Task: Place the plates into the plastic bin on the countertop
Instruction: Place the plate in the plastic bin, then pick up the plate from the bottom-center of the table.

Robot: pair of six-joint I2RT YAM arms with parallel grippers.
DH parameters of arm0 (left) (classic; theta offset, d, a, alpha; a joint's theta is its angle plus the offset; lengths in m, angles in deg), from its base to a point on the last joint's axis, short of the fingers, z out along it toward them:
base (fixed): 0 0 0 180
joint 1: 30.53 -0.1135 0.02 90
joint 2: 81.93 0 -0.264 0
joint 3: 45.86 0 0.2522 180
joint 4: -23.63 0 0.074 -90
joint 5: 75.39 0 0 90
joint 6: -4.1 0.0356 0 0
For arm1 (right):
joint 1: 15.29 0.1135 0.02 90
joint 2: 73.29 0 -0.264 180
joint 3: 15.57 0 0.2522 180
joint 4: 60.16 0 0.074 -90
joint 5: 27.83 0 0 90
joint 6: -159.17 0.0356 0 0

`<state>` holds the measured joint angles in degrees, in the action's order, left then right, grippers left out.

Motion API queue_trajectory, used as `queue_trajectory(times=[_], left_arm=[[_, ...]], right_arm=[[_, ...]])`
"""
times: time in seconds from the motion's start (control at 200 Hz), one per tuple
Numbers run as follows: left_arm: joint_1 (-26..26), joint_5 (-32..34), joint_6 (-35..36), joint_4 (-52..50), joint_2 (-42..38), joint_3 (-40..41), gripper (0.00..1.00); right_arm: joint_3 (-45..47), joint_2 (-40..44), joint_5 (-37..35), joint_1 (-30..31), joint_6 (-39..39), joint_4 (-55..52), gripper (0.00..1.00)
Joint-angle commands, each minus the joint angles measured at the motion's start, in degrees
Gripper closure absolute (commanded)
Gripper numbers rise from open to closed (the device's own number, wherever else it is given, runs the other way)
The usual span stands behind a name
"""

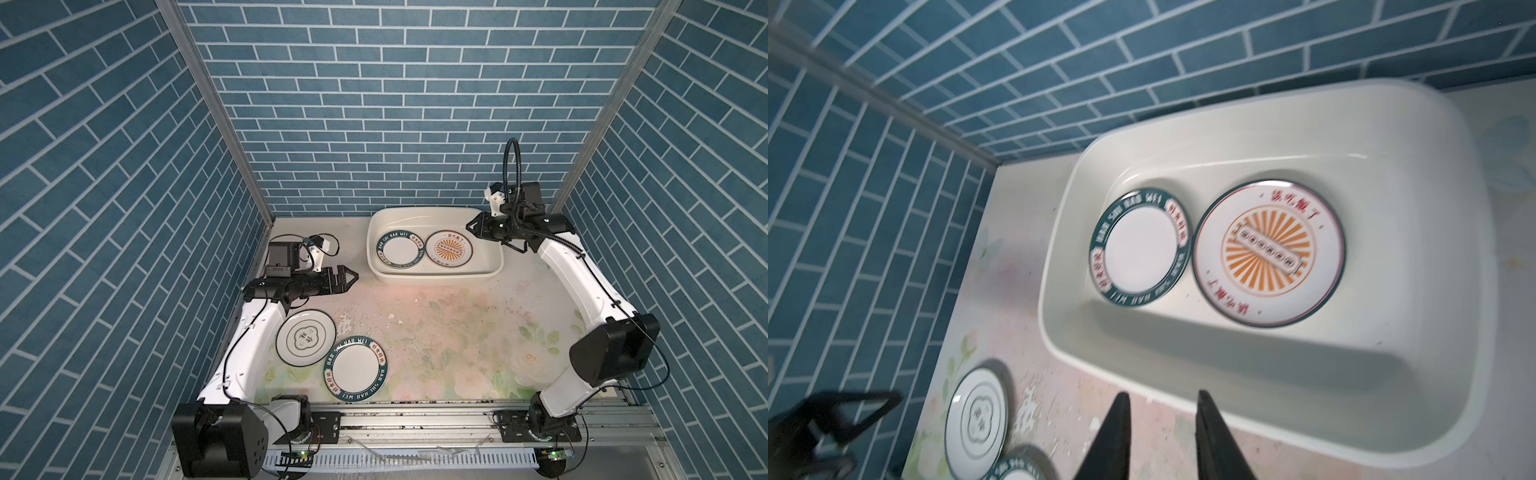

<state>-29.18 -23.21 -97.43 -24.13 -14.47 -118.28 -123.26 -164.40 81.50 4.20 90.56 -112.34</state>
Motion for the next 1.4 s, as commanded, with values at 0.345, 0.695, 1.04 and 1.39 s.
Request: queue_trajectory(times=[0.345,0.695,1.04,1.39], left_arm=[[-0.7,-1.5,-3.5,3.3,2.5,5.1,0.0],[-0.7,-4.3,1.1,2.5,5.3,1.3,0.0],[-0.8,-4.7,1.4,2.5,4.9,0.5,0.0],[-0.8,-6.1,2.2,1.9,4.0,-0.6,0.0]], right_arm=[[37.1,24.5,9.6,20.1,14.9,6.7,0.61],[45.6,12.7,14.4,31.8,22.7,27.2,0.57],[44.7,-1.9,15.3,35.3,23.7,36.3,0.57],[41.3,-11.0,17.1,36.9,24.1,40.3,0.59]])
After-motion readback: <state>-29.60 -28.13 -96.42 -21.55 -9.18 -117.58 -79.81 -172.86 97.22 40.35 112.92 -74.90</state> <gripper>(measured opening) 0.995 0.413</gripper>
